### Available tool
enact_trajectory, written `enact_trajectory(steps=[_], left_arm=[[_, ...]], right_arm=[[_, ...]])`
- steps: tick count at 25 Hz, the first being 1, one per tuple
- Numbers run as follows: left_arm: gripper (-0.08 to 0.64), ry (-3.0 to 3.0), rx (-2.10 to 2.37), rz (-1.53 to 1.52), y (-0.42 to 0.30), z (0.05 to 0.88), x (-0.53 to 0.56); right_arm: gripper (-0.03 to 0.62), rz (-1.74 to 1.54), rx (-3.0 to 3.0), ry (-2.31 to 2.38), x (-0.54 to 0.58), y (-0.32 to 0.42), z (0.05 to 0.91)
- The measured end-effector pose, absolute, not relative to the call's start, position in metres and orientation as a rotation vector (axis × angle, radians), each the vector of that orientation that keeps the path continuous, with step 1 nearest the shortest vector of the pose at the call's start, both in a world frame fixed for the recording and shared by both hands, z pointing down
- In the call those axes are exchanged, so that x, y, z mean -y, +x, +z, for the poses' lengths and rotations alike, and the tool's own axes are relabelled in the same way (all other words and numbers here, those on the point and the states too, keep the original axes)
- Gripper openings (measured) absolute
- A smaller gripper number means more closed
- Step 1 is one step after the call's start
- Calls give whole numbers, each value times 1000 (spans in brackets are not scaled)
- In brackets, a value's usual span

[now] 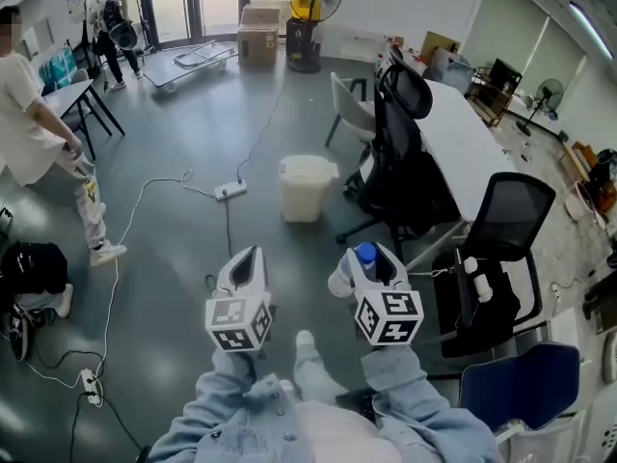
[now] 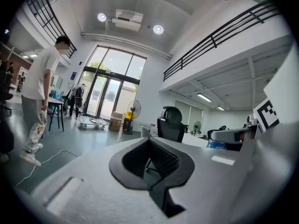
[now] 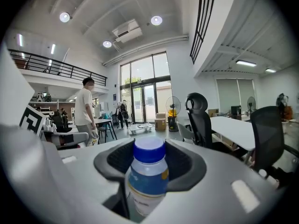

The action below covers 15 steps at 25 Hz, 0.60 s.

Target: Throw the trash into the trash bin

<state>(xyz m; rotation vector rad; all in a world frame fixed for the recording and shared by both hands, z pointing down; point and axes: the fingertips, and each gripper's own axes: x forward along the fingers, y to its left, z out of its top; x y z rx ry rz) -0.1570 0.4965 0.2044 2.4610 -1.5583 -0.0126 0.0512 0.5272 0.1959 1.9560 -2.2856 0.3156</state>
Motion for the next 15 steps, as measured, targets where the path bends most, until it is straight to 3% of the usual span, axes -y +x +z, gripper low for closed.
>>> enact_trajectory(steps=[15], left_arm=[[0,2428,1548,-28,-111,203,-348]], right_arm=[[201,305,2270,1930,-381,103,188]])
